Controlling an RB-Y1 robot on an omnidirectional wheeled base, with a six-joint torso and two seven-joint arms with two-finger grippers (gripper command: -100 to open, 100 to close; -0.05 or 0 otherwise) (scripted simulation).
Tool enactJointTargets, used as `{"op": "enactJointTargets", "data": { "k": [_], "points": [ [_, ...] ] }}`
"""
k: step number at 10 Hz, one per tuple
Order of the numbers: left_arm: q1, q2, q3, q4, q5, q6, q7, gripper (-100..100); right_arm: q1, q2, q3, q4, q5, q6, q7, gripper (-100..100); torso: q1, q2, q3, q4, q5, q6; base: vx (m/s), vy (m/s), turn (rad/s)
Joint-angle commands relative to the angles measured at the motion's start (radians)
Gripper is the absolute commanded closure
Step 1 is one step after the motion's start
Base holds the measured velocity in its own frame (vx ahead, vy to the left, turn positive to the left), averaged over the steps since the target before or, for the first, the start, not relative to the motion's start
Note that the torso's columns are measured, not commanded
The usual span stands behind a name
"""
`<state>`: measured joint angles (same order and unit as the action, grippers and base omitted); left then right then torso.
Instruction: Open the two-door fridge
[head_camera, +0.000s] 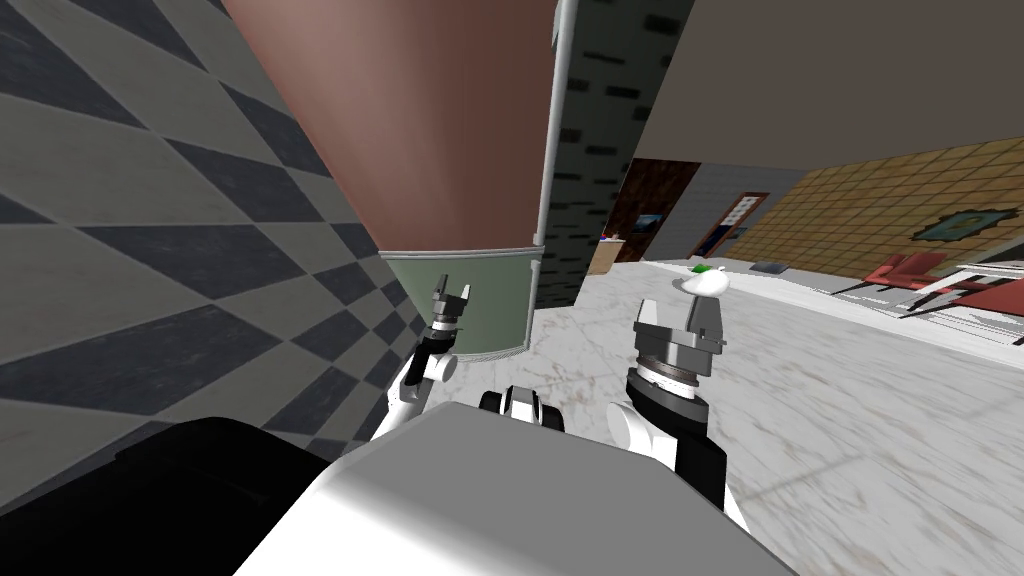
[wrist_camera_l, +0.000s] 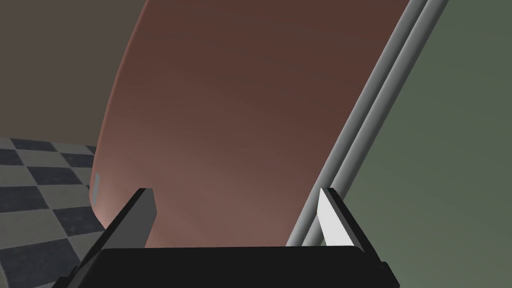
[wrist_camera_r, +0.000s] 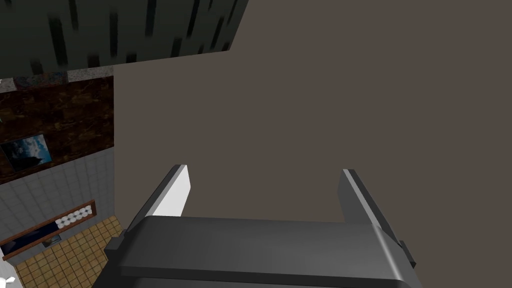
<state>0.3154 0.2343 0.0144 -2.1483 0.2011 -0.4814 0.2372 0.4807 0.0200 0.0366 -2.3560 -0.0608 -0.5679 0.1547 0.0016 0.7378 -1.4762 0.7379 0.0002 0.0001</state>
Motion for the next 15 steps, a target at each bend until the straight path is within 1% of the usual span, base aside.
{"op": "enactJointTargets", "data": {
  "k": [1, 2, 3, 4, 5, 6, 7, 8, 9, 10, 11, 12, 13, 14, 15],
  "points": [
    [-0.066, 0.031, -0.001, 0.05, 0.037, 0.033, 0.012, -100, 0.0, 0.0, 0.0, 0.0, 0.0, 0.0, 0.0, 0, 0.0, 0.0, 0.0, 0.0, 0.0, 0.0, 0.031, -0.096, 0.023],
    [-0.11, 0.063, 0.002, 0.094, 0.073, 0.063, 0.028, -100, 0.0, 0.0, 0.0, 0.0, 0.0, 0.0, 0.0, 0, 0.001, 0.001, 0.001, 0.0, 0.0, 0.0, 0.043, -0.106, 0.038],
    [-0.117, 0.063, 0.002, 0.094, 0.073, 0.063, 0.028, -100, 0.0, 0.0, 0.0, 0.0, 0.0, 0.0, 0.0, 0, -0.001, 0.0, 0.0, 0.0, 0.0, 0.0, 0.036, -0.104, 0.025],
    [-0.159, 0.096, 0.006, 0.139, 0.112, 0.094, 0.044, -100, 0.0, 0.0, 0.0, 0.0, 0.0, 0.0, 0.0, 0, -0.002, 0.001, 0.0, 0.0, 0.0, 0.0, 0.034, -0.14, 0.04],
    [-0.171, 0.096, 0.006, 0.139, 0.112, 0.094, 0.044, -100, 0.0, 0.0, 0.0, 0.0, 0.0, 0.0, 0.0, 0, -0.004, 0.0, 0.0, 0.0, -0.001, 0.0, 0.03, -0.123, 0.023],
    [-0.209, 0.13, 0.01, 0.181, 0.151, 0.126, 0.06, -100, 0.0, 0.0, 0.0, 0.0, 0.0, 0.0, 0.0, 0, -0.002, 0.001, 0.0, 0.0, -0.001, 0.0, 0.02, -0.151, 0.04],
    [-0.226, 0.13, 0.01, 0.187, 0.151, 0.126, 0.06, -100, 0.0, 0.0, 0.0, 0.0, 0.0, 0.0, 0.0, 0, -0.003, 0.001, 0.001, 0.0, 0.0, 0.0, 0.026, -0.123, 0.034],
    [-0.261, 0.165, 0.013, 0.226, 0.191, 0.16, 0.076, -100, 0.0, 0.0, 0.0, 0.0, 0.0, 0.0, 0.0, 0, -0.001, 0.0, 0.0, 0.0, 0.0, 0.0, 0.061, -0.136, 0.042],
    [-0.283, 0.165, 0.013, 0.236, 0.191, 0.16, 0.076, -100, 0.0, 0.0, 0.0, 0.0, 0.0, 0.0, 0.0, 0, -0.001, -0.002, -0.001, 0.0, 0.0, 0.0, 0.051, -0.128, 0.028],
    [-0.313, 0.199, 0.017, 0.272, 0.232, 0.193, 0.093, -100, 0.0, 0.0, 0.0, 0.0, 0.0, 0.0, 0.0, 0, -0.001, -0.001, -0.001, 0.0, 0.0, 0.0, 0.035, -0.145, 0.042],
    [-0.339, 0.199, 0.017, 0.286, 0.232, 0.193, 0.093, -100, 0.0, 0.0, 0.0, 0.0, 0.0, 0.0, 0.0, 0, -0.002, 0.001, 0.0, 0.0, 0.0, 0.0, 0.025, -0.124, 0.03],
    [-0.367, 0.233, 0.021, 0.322, 0.273, 0.228, 0.108, -100, 0.0, 0.0, 0.0, 0.0, 0.0, 0.0, 0.0, 0, -0.001, 0.001, 0.001, 0.0, 0.0, 0.0, 0.032, -0.151, 0.05],
    [-0.399, 0.233, 0.021, 0.338, 0.273, 0.228, 0.108, -100, 0.0, 0.0, 0.0, 0.0, 0.0, 0.0, 0.0, 0, -0.003, 0.001, 0.001, 0.0, 0.0, 0.0, 0.028, -0.128, 0.03],
    [-0.432, 0.267, 0.025, 0.383, 0.314, 0.262, 0.124, -100, 0.0, 0.0, 0.0, 0.0, 0.0, 0.0, 0.0, 0, -0.001, 0.001, 0.0, 0.0, 0.0, 0.0, 0.029, -0.137, 0.042],
    [-0.456, 0.267, 0.025, 0.39, 0.314, 0.262, 0.124, -100, 0.0, 0.0, 0.0, 0.0, 0.0, 0.0, 0.0, 0, -0.001, 0.0, 0.0, 0.0, 0.0, 0.0, 0.035, -0.131, 0.034]
  ]
}}
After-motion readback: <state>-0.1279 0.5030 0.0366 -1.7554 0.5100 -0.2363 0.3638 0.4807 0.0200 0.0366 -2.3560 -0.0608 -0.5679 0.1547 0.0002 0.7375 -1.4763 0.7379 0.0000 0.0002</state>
